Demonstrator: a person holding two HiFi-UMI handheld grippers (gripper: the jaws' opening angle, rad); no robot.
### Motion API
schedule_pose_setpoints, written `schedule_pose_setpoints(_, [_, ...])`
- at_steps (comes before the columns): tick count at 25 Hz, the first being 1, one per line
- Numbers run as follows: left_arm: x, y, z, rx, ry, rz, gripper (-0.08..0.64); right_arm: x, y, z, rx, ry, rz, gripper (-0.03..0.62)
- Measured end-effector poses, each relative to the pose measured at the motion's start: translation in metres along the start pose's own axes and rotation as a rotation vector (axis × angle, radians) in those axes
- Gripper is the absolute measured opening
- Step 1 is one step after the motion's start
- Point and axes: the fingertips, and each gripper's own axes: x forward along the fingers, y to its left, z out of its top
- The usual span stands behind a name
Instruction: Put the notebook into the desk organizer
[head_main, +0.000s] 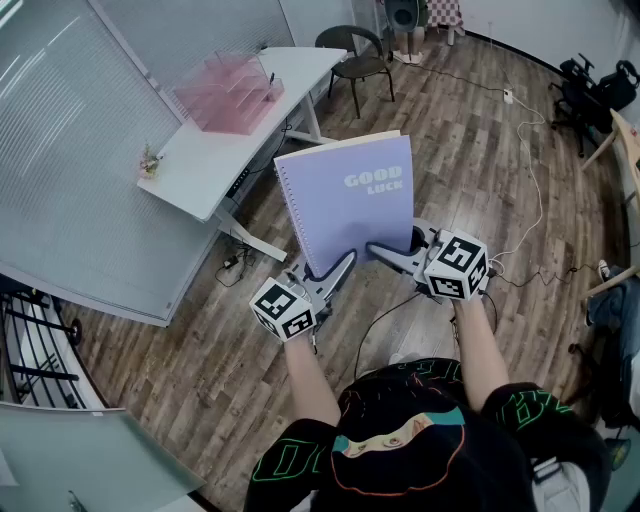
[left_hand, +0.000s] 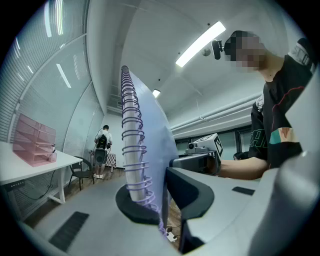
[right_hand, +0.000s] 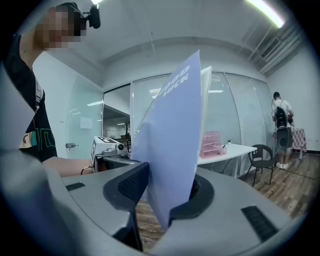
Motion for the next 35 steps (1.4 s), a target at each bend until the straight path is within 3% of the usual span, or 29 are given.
schedule_pose_setpoints(14, [0.012,0.019,-0.007,-0.004,0.001,0.032,0.048,0.009,-0.022,-0.006,-0.017,-0.017,0.022,0.138])
schedule_pose_setpoints(25, [0.051,0.05,0.009,0.043,0.055,0.084,0.048,0.012,-0.073,0.008,0.024,-0.074,0.04,0.14])
schedule_pose_setpoints(35, [0.062,0.084,0.003,0.028,0.097,0.137,0.048,0.036,-0.104,0.001,0.073,-0.076,0.099,0.141])
